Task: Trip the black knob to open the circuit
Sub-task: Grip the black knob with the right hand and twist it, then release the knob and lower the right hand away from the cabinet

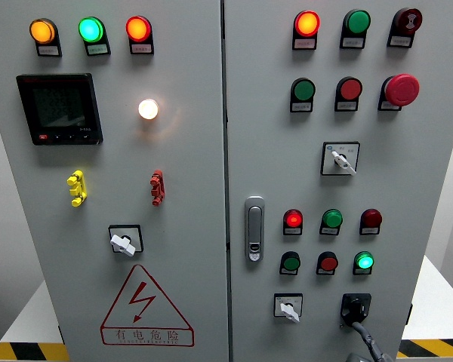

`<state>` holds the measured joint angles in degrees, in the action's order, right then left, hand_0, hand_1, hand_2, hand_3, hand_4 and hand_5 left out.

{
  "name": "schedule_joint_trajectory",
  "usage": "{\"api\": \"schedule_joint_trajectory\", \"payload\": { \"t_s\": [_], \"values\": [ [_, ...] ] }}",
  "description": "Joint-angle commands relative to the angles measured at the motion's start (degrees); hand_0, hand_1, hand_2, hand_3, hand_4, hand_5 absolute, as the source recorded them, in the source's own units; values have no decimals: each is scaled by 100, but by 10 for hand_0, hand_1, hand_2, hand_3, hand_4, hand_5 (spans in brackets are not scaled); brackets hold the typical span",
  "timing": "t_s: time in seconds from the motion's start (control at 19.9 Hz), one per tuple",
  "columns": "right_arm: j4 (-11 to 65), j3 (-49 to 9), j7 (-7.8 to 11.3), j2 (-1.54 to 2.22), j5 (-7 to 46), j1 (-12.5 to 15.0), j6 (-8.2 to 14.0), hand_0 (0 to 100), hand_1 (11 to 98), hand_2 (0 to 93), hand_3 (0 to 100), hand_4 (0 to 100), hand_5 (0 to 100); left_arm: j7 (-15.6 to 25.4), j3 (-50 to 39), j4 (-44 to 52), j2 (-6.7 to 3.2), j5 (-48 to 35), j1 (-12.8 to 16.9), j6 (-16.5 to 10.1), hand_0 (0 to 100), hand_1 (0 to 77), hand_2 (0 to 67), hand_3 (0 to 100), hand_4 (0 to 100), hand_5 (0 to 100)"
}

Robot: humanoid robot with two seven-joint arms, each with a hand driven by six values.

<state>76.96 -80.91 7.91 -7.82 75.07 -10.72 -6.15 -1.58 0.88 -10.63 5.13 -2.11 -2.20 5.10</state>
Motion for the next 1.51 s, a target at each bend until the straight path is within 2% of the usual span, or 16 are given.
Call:
{"api": "schedule_joint_trajectory", "payload": {
  "t_s": [0.0,0.3,0.45,0.65,0.85,0.91,0.96,1.01,1.06,1.11,1.21,1.26,1.46],
  "values": [
    [-31,-56,0,0,-1,0,9,1000,660,0,885,1000,1000,0,0,0,-3,0,0,0,0,0,195,261,98,86],
    [-67,-205,0,8,-1,9,9,1000,649,0,884,1000,1000,0,0,0,5,0,0,0,0,0,195,262,98,86],
    [-67,-250,0,0,-1,35,9,1000,647,0,884,1000,1000,0,0,0,-3,0,0,0,0,0,194,262,98,86],
    [-49,-364,0,-44,-1,70,9,1000,643,0,882,1000,1000,0,0,0,5,0,0,0,0,0,194,262,98,86],
    [73,-382,9,-44,-10,219,9,1000,634,0,875,1000,1000,0,0,0,-3,0,0,0,0,0,194,262,98,86],
    [117,-373,9,-44,-10,272,9,1000,623,0,890,918,1000,0,0,0,-3,0,0,0,0,0,194,262,98,86],
    [179,-373,18,-44,-10,325,9,1000,613,0,904,923,1000,0,0,0,-3,0,0,0,0,0,194,262,98,86],
    [214,-373,18,-44,-10,369,9,1000,568,0,954,926,1000,0,0,0,-3,0,0,0,0,0,194,262,98,86],
    [267,-382,27,-44,-2,395,9,1000,540,0,946,932,1000,0,0,0,5,0,0,0,0,0,194,262,98,86],
    [319,-382,27,-44,-1,422,9,1000,501,0,906,909,1000,0,0,0,-3,0,0,0,0,0,194,262,98,86],
    [408,-382,36,-44,-1,518,9,1000,456,8,785,725,1000,0,0,0,-3,0,0,0,0,0,194,261,98,86],
    [443,-382,36,-44,7,562,9,1000,451,19,676,589,867,0,0,0,5,0,0,0,0,0,194,261,98,86],
    [724,-373,36,-36,69,755,9,1000,453,33,492,384,602,0,0,0,5,0,0,0,0,0,194,261,98,86]
  ]
}}
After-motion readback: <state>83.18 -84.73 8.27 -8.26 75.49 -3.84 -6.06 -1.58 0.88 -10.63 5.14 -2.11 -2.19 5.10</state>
